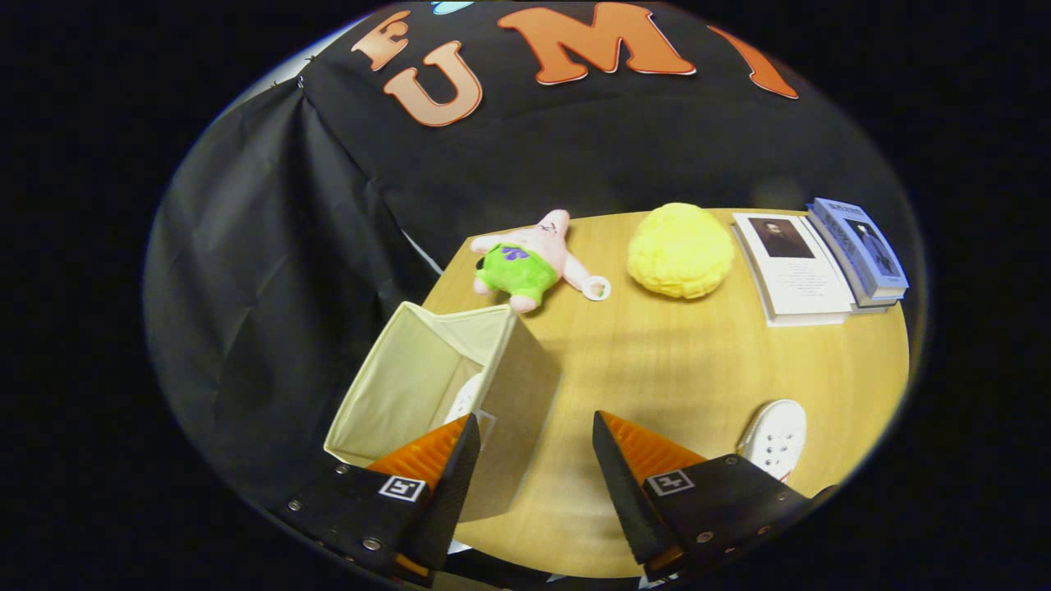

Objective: Open the storage box then place both shoes into the box .Put the left shoe in first, then the right shoe, with the right side of both shoes facing outward in a uniform manner.

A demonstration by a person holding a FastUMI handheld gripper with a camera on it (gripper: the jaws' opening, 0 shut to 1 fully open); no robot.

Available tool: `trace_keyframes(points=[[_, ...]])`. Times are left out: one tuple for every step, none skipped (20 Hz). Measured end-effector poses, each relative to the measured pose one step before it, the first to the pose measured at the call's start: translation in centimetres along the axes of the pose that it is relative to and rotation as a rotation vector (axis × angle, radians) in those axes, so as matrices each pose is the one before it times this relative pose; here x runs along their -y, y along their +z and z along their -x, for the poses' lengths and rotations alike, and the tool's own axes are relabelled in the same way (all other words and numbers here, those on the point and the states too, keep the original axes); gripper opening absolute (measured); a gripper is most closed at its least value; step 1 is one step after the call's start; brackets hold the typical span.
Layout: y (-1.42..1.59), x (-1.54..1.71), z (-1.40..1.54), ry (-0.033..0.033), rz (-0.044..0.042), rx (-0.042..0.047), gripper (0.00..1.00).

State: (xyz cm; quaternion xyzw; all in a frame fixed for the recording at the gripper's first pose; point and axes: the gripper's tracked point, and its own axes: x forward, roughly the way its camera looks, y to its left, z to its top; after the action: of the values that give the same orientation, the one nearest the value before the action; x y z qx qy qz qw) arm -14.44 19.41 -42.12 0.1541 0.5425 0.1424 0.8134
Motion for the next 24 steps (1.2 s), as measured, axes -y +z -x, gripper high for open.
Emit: trace_keyframes(points=[[-0.308,1.595,0.479,-0.02942,-0.00407,0.00814,0.86],[-0.556,1.474,0.564,-0.02201,-0.00901,0.00939,0.91],[-0.584,1.539,0.343,-0.02221,-0.01390,0.00022,0.93],[-1.008,1.330,0.323,-0.01500,-0.00493,-0.01206,0.96],[-0.743,1.546,0.212,-0.02849,0.00535,-0.00290,0.97],[-0.585,1.586,0.140,-0.03079,0.00221,0.00472,0.98],[-0.766,1.335,0.282,-0.02430,-0.00371,-0.00587,0.98],[-1.171,1.191,0.346,-0.01192,-0.01569,-0.00642,0.99],[-0.915,1.217,0.240,-0.01138,-0.01974,-0.00917,0.99],[-0.566,1.333,0.168,-0.01560,-0.01711,-0.00369,0.99],[-0.693,1.436,0.139,-0.02546,-0.00852,-0.00644,0.99],[-0.379,1.520,0.139,-0.02131,-0.00629,-0.00585,0.99],[-0.660,1.378,0.049,-0.02293,-0.00408,-0.00838,0.99],[-0.727,1.201,-0.187,-0.01501,-0.00605,-0.00535,0.99],[-0.559,1.242,-0.208,-0.01892,-0.00655,-0.00735,0.99],[-0.629,0.987,-0.273,-0.01075,-0.01023,-0.00847,0.99],[-0.620,0.907,-0.390,-0.01137,-0.01201,-0.01319,0.99],[-0.673,0.752,-0.314,-0.00437,-0.00877,-0.01476,0.99],[-0.564,0.664,-0.497,-0.00602,-0.00593,-0.01227,0.99],[-0.570,0.490,-0.408,-0.00294,0.00028,-0.01459,0.99],[-0.547,0.347,-0.530,-0.00072,0.00153,-0.01454,0.98],[-0.526,0.135,-0.373,0.00469,-0.00183,-0.01475,0.98],[-0.428,0.029,-0.473,0.00250,0.00451,-0.01285,0.98],[-0.302,0.241,-0.466,-0.00769,0.01561,-0.00860,0.98]])
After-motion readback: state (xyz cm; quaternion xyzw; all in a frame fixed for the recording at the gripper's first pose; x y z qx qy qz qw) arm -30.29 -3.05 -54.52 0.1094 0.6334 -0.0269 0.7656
